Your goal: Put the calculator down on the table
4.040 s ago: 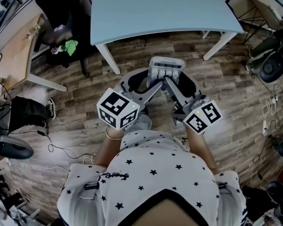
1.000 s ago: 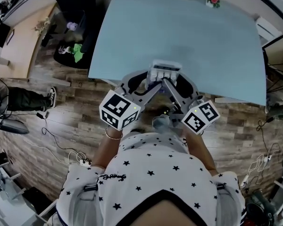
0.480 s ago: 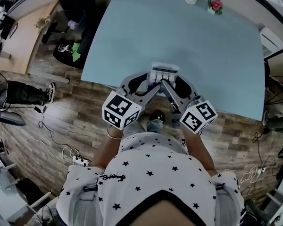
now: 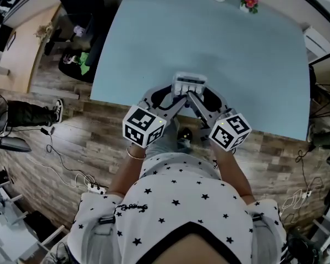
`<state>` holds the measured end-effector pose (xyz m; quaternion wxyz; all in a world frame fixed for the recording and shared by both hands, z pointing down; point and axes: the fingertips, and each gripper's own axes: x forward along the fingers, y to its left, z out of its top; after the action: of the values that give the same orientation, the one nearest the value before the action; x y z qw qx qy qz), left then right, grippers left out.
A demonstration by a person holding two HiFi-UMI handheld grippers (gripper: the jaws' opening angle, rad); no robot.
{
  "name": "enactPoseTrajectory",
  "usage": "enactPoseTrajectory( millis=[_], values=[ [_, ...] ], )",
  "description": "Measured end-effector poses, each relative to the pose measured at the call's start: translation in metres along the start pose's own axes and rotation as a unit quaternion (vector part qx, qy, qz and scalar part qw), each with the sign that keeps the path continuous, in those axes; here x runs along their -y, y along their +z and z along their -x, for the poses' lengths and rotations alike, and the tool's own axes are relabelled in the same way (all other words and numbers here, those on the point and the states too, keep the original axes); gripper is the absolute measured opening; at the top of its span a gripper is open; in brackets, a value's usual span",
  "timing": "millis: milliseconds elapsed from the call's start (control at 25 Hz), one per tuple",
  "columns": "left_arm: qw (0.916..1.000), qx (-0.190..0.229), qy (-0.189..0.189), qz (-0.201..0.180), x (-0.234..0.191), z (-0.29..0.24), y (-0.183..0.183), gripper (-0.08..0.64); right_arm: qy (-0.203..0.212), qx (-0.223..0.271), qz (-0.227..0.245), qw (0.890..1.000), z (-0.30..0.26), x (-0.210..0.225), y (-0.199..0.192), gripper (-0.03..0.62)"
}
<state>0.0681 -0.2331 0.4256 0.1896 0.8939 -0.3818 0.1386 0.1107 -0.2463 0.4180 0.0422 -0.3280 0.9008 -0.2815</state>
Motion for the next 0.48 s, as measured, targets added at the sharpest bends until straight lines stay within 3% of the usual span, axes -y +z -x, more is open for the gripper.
enactPoseTrajectory(
  millis=[480],
  values=[
    [0.9984, -0.045, -0.011, 0.033, -0.043, -0.037, -0.032, 0.219, -0.044, -0.053, -0.03, 0.997, -0.036, 0.045, -0.029, 0.186]
  ],
)
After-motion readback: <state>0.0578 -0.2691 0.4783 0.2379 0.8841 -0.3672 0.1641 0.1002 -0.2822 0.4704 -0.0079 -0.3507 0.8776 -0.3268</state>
